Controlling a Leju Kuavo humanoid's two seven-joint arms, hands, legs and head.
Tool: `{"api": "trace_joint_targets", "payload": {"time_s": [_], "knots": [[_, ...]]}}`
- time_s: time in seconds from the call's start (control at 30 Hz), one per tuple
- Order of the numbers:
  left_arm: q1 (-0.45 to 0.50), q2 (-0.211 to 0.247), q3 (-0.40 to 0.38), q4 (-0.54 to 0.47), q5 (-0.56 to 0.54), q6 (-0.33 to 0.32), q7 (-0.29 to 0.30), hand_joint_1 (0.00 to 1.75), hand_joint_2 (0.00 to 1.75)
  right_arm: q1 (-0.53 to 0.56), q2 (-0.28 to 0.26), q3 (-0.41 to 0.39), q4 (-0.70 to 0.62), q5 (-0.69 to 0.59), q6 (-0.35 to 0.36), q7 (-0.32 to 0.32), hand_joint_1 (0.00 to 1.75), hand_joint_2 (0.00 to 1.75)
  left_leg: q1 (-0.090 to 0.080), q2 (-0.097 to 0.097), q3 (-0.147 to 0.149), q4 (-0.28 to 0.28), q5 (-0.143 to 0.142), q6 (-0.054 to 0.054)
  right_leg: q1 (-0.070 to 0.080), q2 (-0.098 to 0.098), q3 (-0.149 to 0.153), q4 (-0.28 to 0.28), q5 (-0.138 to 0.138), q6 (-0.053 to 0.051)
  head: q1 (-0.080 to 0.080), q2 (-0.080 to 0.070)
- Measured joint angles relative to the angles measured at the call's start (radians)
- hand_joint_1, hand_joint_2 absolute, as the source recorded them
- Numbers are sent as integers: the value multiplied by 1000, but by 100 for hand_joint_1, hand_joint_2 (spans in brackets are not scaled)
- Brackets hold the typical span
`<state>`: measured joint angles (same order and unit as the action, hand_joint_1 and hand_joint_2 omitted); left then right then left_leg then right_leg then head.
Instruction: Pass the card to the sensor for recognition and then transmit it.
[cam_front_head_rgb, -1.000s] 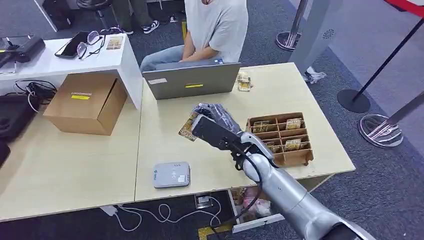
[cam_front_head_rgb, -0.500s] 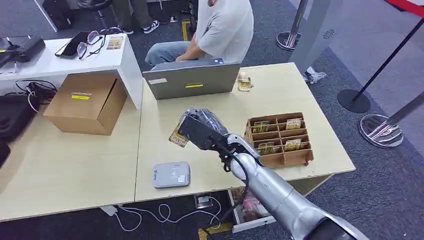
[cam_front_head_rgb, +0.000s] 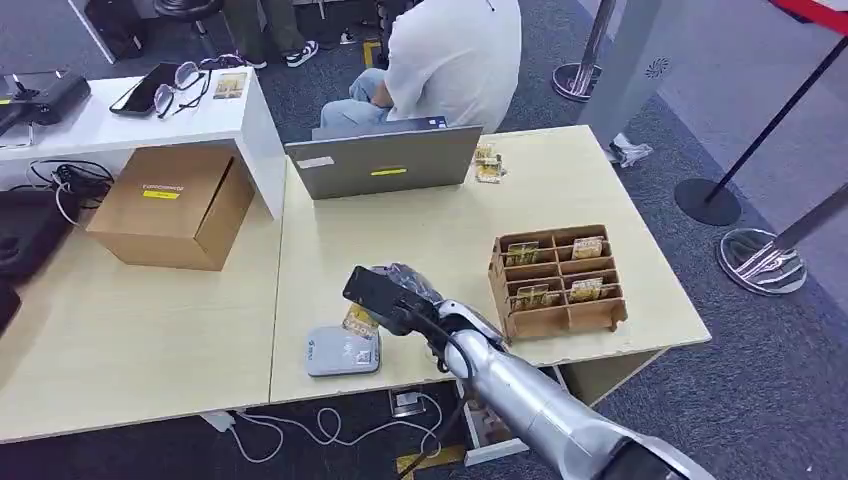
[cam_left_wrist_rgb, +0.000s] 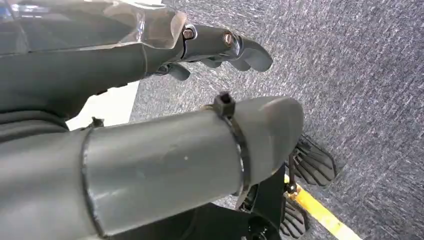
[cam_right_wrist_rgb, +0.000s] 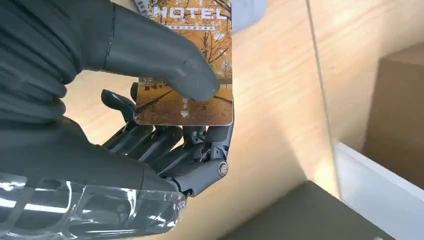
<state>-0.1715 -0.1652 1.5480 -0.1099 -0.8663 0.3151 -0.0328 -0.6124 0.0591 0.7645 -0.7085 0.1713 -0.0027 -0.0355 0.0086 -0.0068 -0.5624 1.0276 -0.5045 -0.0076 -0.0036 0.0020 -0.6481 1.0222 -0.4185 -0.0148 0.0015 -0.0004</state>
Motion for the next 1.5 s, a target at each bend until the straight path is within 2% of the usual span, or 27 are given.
{"api": "trace_joint_targets", "payload": {"time_s": [0.57, 1.0, 1.2, 1.5], "knots": [[-10, 1, 0, 2, -26, 8, 21, 0, 0, 4, 42, 24, 115, 11, -13, 48, 175, 175, 0, 0, 0, 0, 0, 0, 0, 0, 0, 0, 0, 0, 0, 0], [-24, 1, 0, 8, -40, 20, 40, 0, 0, -5, 95, 29, 192, 16, -88, 206, 175, 175, 0, 0, 0, 0, 0, 0, 0, 0, 0, 0, 0, 0, 0, 0], [-26, 2, 0, 13, -43, 26, 45, 0, 0, -9, 97, 27, 219, 0, -116, 245, 175, 175, 0, 0, 0, 0, 0, 0, 0, 0, 0, 0, 0, 0, 0, 0], [-28, 2, 0, 16, -52, 29, 56, 0, 0, -16, 97, 14, 242, -13, -137, 264, 175, 175, 0, 0, 0, 0, 0, 0, 0, 0, 0, 0, 0, 0, 0, 0]]}}
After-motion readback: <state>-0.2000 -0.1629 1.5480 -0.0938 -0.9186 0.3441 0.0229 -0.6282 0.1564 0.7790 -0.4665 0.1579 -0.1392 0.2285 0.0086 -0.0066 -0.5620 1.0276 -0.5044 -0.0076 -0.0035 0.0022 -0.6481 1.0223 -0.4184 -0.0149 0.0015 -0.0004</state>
